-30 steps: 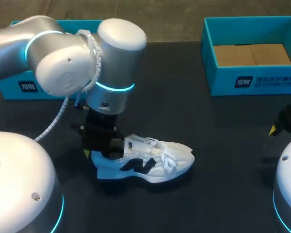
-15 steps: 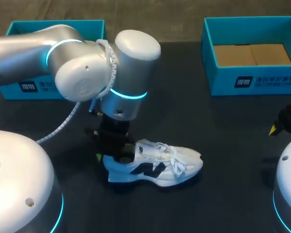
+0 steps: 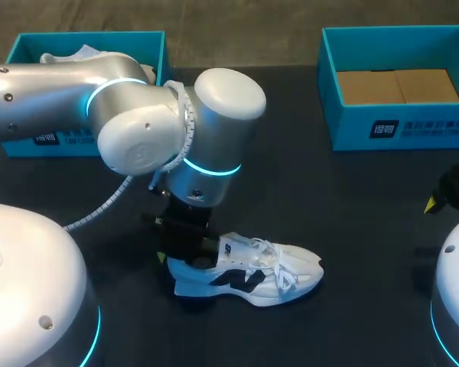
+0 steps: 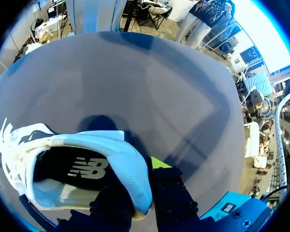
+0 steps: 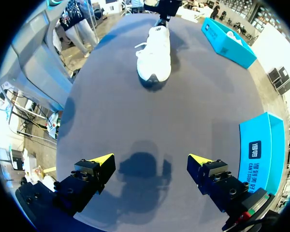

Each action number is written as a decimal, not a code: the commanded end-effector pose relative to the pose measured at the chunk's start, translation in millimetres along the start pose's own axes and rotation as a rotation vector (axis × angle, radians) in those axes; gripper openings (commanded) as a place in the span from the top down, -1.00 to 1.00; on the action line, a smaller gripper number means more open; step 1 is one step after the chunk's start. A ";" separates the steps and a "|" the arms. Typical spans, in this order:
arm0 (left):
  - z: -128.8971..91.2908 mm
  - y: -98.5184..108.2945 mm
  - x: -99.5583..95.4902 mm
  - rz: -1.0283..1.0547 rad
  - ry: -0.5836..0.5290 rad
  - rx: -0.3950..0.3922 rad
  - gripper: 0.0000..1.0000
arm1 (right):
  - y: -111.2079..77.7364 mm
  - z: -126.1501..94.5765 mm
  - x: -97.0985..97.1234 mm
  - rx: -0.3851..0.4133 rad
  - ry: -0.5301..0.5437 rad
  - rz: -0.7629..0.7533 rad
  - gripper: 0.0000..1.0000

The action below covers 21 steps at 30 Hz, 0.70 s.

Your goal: Take the shoe out of the shoebox, open the shoe tongue, remove and reinsert the insole, then place the shoe into the shoebox

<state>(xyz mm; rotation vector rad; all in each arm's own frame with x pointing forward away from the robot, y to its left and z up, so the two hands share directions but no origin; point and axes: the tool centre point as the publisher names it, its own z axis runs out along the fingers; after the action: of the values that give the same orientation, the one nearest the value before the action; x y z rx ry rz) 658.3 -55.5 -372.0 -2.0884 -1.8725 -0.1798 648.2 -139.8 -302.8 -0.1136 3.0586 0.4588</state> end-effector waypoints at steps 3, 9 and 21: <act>4.0 -1.5 -3.1 0.002 0.011 -0.007 1.00 | 0.7 0.7 1.0 0.004 -0.002 0.001 -1.00; 5.3 -1.0 -3.2 0.009 0.012 -0.004 -0.69 | 0.7 0.7 1.0 0.004 -0.002 0.001 -1.00; -27.4 -14.6 14.6 0.040 -0.141 -0.086 -1.00 | 0.7 0.7 1.0 0.004 -0.002 0.001 -1.00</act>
<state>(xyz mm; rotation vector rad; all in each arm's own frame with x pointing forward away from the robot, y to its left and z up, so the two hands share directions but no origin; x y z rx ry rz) 655.4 -70.3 -364.7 -2.1931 -1.8621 -0.1687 648.2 -139.8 -302.8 -0.1137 3.0587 0.4588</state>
